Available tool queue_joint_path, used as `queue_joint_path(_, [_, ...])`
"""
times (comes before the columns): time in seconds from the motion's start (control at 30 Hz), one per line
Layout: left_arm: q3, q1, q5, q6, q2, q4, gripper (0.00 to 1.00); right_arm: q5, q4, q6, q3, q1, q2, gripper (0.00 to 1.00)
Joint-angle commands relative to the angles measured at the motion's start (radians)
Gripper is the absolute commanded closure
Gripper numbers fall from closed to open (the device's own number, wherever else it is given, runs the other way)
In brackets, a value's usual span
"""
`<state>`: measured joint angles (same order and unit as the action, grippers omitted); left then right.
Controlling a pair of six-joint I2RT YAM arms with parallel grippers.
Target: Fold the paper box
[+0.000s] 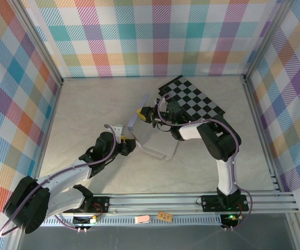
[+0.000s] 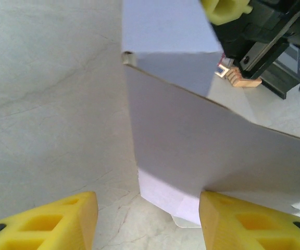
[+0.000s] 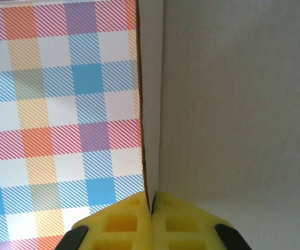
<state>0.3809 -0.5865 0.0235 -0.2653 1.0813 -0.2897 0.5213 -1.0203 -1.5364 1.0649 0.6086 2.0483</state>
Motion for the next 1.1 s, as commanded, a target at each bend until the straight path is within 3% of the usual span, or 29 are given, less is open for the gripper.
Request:
queue_joint_path(0.0, [0.003,-0.020,-0.030,0.004,0.026,-0.089,0.46,-0.002,-0.067,-0.022,0.036,-0.001,0.028,1.00])
queue_joint_path(0.87, [0.020,-0.099,-0.190,0.000,0.124,-0.250,0.41,-0.052,-0.035,-0.038,0.065,0.002,0.017,1.00])
queue_joint_path(1.07, [0.057,-0.099,-0.295,-0.033,0.187,-0.254,0.41,-0.055,-0.033,-0.039,0.051,0.009,0.007,1.00])
